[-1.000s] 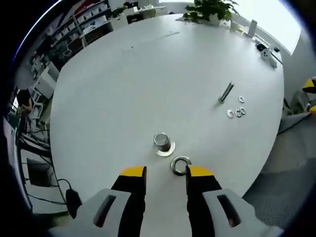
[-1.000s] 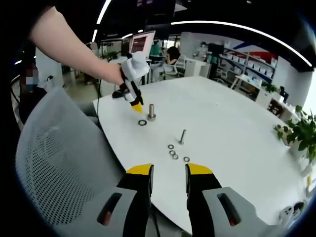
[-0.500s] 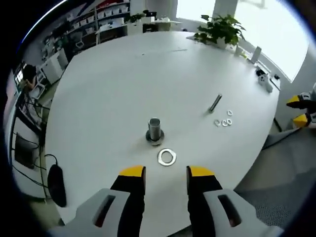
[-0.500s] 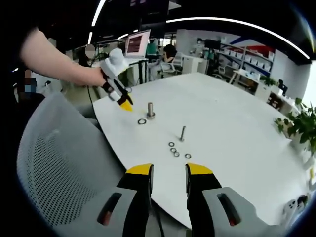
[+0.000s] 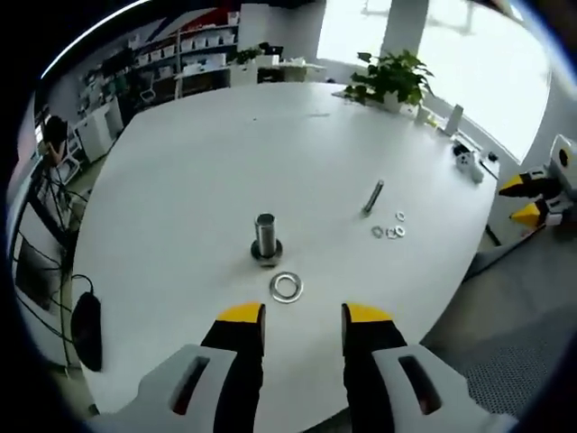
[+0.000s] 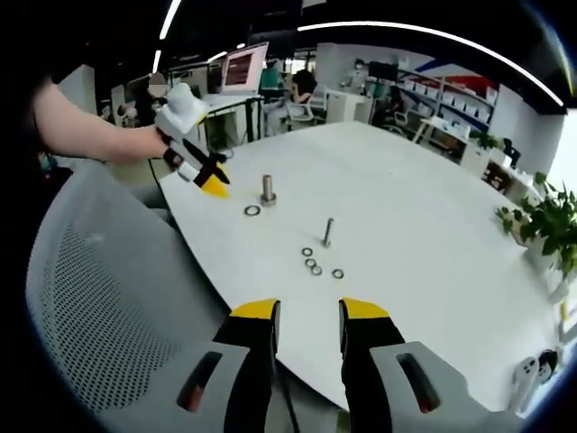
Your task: Place the washer onto the threaded stud by aligning its center hole with the stud, sliding it down to the base, and recovering from edge contact or off-axis alignment until the washer reaches the visible bottom stop.
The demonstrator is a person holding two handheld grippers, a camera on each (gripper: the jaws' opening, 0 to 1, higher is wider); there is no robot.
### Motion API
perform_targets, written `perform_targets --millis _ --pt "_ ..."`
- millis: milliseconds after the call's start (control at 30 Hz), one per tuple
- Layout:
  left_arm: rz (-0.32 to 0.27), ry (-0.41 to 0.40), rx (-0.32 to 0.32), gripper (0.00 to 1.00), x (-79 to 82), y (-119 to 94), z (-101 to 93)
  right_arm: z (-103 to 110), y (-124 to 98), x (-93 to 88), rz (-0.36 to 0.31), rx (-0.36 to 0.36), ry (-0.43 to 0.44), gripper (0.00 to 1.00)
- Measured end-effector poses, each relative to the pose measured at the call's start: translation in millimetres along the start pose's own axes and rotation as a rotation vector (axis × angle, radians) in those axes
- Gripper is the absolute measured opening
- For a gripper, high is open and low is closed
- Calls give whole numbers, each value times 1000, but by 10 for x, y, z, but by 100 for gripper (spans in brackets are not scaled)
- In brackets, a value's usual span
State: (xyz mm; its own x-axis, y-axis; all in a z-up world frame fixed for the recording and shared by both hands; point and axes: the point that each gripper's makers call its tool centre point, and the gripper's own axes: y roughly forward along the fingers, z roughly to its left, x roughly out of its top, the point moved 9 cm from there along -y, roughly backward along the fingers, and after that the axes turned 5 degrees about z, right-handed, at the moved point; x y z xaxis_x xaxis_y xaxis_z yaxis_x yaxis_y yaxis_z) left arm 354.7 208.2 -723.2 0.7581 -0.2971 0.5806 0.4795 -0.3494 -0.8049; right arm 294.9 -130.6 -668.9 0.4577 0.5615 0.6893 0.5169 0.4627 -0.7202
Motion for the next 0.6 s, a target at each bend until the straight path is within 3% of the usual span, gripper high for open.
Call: perform_targets --millis 233,333,500,600 --pt "-35 56 18 31 56 75 -94 -2 -13 -2 -4 -7 -1 28" --pt "17 178 30 31 39 122 -147 -5 -9 13 -11 -2 -8 28" --pt "9 125 17 31 38 173 -126 -10 0 -9 3 -1 -9 28" --pt "9 125 20 31 56 169 -115 -29 -25 20 -24 -12 -4 28"
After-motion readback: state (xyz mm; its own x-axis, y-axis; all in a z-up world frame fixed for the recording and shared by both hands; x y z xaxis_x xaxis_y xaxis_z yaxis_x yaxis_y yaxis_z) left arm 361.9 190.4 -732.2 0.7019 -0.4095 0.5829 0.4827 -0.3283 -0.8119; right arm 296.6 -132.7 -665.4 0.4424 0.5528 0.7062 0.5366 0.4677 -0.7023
